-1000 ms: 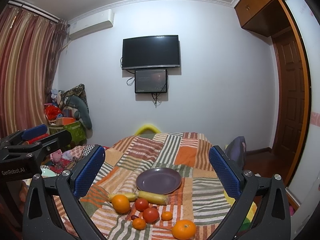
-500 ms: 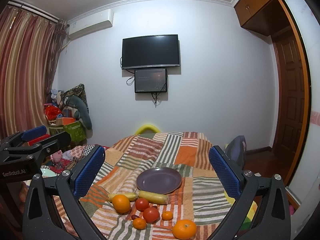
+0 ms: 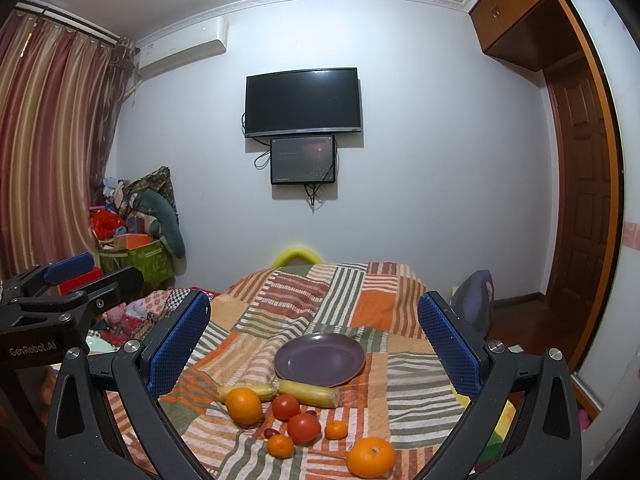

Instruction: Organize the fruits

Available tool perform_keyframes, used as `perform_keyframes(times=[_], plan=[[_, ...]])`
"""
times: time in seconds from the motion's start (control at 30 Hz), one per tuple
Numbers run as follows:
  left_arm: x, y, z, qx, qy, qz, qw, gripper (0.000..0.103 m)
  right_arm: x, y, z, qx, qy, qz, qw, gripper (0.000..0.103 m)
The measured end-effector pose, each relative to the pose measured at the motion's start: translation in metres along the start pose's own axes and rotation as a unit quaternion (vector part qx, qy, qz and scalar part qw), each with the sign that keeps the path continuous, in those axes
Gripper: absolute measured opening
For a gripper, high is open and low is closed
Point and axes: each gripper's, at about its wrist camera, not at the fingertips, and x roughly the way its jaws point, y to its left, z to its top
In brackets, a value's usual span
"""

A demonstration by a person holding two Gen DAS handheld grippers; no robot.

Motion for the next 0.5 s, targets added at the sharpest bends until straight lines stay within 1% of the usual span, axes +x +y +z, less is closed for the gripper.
perform_keyframes(times=[0.13, 0.43, 0.47, 0.5], plan=[[0.0011, -0.0006, -0.0018, 0.002, -0.002, 0.003, 1.0000, 0.103, 0.0008, -0.0027, -0.0010, 0.005, 0.003, 0.002, 1.000, 0.103], [0.0062, -0.0032, -0.0069, 0.006, 0.004, -0.014, 0.9999, 0.103, 0.0024, -0.0056, -0.0039, 0.002, 0.010, 0.013, 1.000, 0.103], [0.0071, -0.0034, -0.0077, 0.007, 0.004, -0.016, 0.9999, 0.102, 0.0031, -0.0067, -0.0045, 0.003, 0.013, 0.016, 1.000, 0.102], [0.0074, -0.0033, -0.0077, 0.007, 0.004, -0.015, 0.9999, 0.096, 0.0042, -0.0079, -0.0050, 0.004, 0.016, 0.019, 1.000, 0.099]])
